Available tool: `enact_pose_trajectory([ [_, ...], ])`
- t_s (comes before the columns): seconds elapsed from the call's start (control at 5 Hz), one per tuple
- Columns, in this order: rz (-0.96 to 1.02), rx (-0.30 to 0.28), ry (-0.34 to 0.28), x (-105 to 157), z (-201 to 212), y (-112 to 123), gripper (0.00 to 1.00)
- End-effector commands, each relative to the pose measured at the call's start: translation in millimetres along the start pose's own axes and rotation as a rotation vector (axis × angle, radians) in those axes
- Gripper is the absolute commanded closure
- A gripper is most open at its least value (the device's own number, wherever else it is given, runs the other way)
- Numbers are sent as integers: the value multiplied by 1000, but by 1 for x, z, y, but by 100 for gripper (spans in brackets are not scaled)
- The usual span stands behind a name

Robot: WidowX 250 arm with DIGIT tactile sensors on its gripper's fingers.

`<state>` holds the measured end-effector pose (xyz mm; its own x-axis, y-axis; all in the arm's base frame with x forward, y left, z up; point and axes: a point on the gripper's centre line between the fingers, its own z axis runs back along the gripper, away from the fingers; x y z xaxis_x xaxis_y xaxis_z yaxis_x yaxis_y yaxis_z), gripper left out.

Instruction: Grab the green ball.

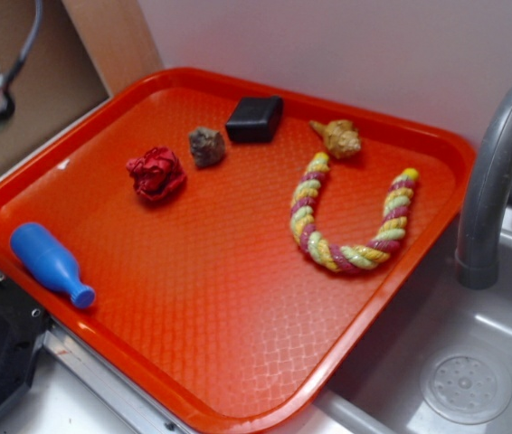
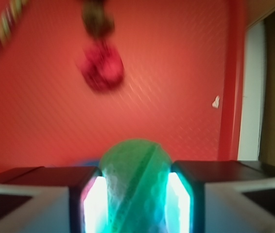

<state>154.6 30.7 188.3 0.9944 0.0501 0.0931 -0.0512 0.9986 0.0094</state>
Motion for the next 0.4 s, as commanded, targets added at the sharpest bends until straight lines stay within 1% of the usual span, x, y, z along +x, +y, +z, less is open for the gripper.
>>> enact_pose_trajectory([
  [0.0,94,-48,-148,24,109,-17,100],
  [0.2,95,-8,-137,30,99,-16,100],
])
